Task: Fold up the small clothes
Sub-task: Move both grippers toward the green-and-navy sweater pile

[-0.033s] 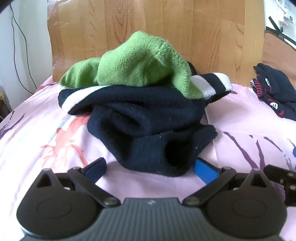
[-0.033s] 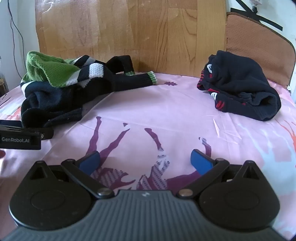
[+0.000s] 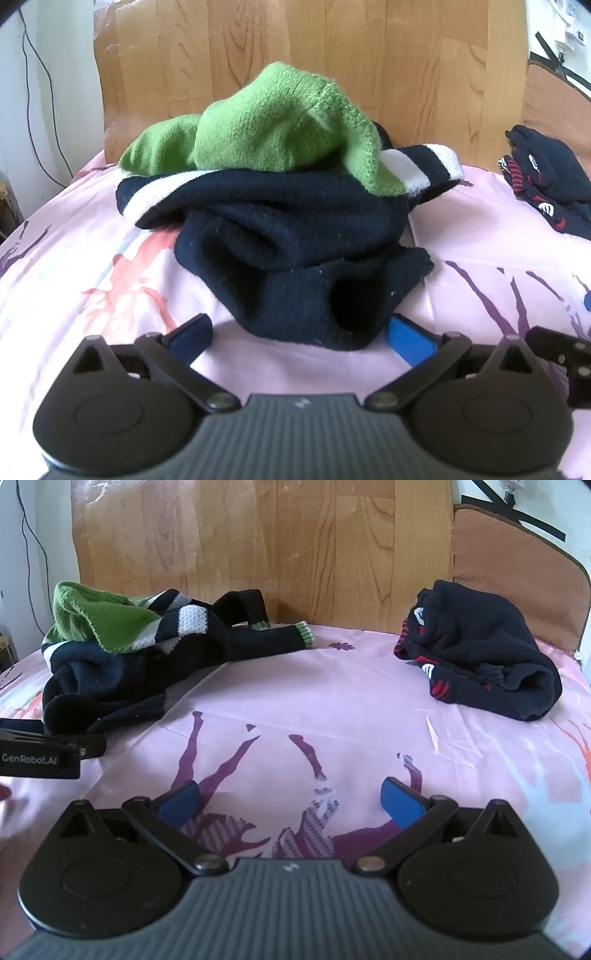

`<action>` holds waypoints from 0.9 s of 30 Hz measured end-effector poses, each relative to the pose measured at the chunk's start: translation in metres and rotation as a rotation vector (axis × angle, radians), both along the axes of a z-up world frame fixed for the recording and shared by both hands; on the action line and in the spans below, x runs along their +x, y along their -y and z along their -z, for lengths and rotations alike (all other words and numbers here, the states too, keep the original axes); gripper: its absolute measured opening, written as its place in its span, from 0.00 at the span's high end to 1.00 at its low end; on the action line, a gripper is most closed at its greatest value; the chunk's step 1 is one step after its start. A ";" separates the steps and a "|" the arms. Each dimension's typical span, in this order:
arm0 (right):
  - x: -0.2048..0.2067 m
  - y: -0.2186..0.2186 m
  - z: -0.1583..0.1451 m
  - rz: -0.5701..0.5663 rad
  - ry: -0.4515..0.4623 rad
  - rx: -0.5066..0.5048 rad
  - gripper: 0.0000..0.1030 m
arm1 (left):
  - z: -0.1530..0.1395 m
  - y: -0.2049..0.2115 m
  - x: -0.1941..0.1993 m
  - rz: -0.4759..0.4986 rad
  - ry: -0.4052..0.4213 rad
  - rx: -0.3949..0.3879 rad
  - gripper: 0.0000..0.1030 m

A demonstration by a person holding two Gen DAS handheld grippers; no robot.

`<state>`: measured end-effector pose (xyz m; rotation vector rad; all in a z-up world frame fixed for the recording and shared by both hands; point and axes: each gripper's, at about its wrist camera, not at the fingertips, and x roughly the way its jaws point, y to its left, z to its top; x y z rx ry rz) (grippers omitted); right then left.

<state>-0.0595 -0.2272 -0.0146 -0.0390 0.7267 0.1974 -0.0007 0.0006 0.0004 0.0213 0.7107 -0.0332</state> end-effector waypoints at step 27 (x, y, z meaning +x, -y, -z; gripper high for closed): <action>0.038 -0.082 -0.001 -0.100 0.006 -0.011 0.00 | -0.014 -0.028 -0.043 -0.351 0.254 0.061 0.00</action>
